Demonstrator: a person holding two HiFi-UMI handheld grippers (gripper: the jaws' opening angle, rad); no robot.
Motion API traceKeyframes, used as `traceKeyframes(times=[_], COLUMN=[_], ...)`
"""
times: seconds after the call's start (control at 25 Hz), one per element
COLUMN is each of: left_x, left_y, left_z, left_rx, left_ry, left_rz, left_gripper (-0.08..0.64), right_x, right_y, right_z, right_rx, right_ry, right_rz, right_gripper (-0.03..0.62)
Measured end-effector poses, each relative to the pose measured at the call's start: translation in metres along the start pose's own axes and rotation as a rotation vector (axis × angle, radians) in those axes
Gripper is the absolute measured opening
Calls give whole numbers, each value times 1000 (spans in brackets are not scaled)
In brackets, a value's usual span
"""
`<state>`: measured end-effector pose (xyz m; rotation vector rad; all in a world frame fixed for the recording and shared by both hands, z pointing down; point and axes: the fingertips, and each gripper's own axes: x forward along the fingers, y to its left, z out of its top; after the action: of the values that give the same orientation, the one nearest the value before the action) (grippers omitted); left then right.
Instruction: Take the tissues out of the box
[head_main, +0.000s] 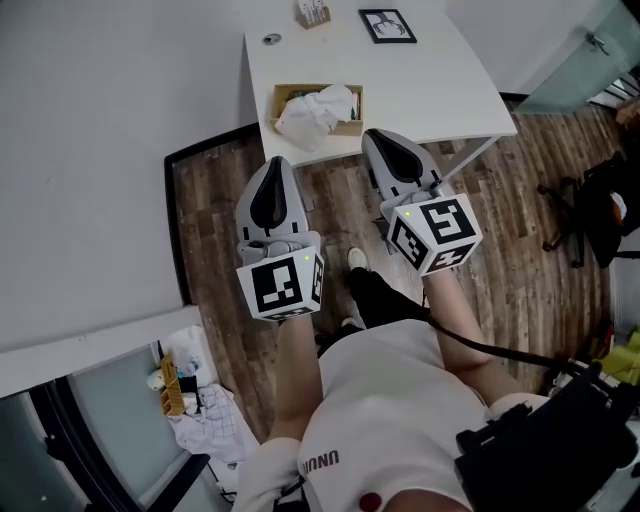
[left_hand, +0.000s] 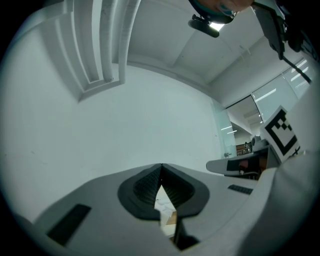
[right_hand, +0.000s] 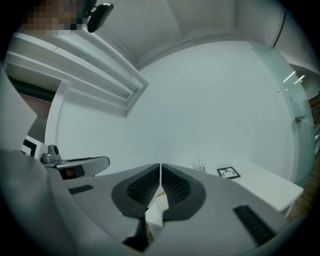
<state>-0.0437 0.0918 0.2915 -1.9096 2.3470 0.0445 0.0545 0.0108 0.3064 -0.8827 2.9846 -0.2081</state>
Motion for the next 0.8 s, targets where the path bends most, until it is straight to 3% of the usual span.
traceKeyframes(times=[0.52,0.8], left_x=[64,91], left_y=[20,20], left_z=[-18,-12], left_rx=[-27,-10], left_ry=[48,40], left_rz=[72,91], left_gripper=[12,12], right_x=[58,82], right_y=[-45,-61], right_z=[-2,10], right_rx=[-3,19], right_ry=[42,13], right_rz=[19,65], right_gripper=[21,23])
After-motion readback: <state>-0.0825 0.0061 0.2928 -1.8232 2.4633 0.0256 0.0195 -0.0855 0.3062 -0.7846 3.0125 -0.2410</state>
